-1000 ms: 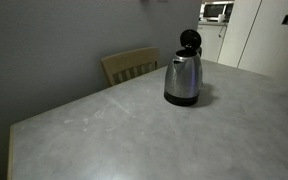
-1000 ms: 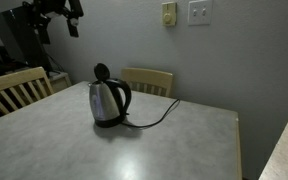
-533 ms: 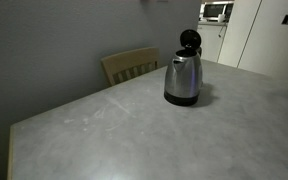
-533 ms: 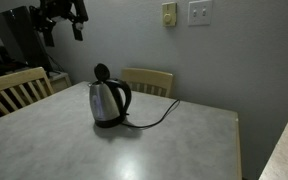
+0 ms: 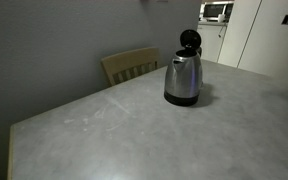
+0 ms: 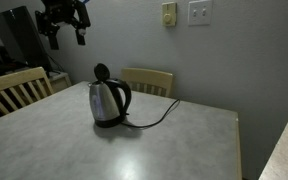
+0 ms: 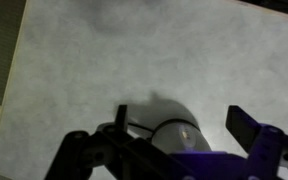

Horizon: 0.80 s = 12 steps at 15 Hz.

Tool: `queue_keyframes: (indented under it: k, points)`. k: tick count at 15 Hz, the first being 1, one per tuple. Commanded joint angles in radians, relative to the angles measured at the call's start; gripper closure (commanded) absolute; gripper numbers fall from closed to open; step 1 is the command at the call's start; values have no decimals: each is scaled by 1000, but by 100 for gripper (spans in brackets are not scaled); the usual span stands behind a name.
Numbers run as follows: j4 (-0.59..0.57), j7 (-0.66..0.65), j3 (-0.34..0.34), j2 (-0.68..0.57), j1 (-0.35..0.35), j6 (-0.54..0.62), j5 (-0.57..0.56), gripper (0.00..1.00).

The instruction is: Close the lid of the electric kettle.

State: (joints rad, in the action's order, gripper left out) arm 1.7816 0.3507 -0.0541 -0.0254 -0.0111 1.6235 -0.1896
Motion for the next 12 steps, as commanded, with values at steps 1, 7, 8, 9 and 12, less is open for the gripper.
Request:
queue_keyframes:
  k: [1, 7, 8, 9, 12]
  points:
    - [-58, -7, 16, -92, -4, 42, 9, 0]
    - [-183, -60, 43, -233, 17, 125, -83, 0]
    - [-209, -74, 46, -259, 22, 137, -97, 0]
    - [-233, -90, 48, -280, 28, 143, -110, 0]
    - [-290, -180, 40, -332, 51, 182, -185, 0]
